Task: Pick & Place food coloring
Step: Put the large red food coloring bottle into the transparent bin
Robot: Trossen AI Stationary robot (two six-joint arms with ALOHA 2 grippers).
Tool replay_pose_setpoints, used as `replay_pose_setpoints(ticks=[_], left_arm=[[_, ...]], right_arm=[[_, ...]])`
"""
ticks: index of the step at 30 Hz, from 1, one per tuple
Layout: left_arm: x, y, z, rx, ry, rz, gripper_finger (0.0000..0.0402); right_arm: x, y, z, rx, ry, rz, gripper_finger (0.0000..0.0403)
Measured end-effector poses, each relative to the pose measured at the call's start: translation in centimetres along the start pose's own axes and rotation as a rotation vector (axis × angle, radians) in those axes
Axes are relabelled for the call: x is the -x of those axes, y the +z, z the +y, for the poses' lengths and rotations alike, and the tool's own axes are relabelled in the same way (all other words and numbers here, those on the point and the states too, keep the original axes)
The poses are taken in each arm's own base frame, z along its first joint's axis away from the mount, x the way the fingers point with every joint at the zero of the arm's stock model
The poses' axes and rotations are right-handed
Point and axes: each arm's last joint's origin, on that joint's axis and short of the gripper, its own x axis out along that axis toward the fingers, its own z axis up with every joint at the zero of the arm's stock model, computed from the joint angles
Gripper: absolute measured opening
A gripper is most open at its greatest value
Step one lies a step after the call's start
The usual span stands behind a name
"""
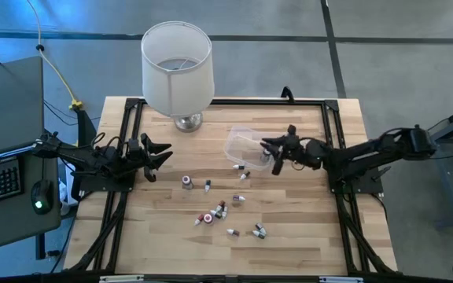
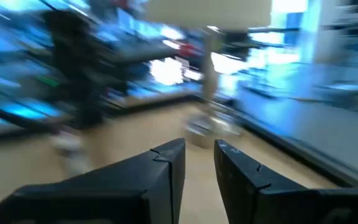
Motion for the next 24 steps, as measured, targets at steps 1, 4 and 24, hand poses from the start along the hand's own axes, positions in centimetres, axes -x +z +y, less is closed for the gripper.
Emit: replay_pose_setpoints(ticks=[1,4,24], left_arm=[[0.0,0.0,0.0,0.000,0.000,-0.001,0.0147],[0.0,0.0,0.0,0.001,0.000,-0.002,0.0147],[0.0,0.0,0.0,0.001,0.000,-0.001,0.0147]], right_arm=[[-0.2,0.4,0.4,-0.025,0.069,-0.013,0.0084],[-1.3,1.4,2.3,-0.028,0.235,-0.023,0.0089],[-14.4,-2.6,15.3,0.053,0.673,0.171,0.0087]])
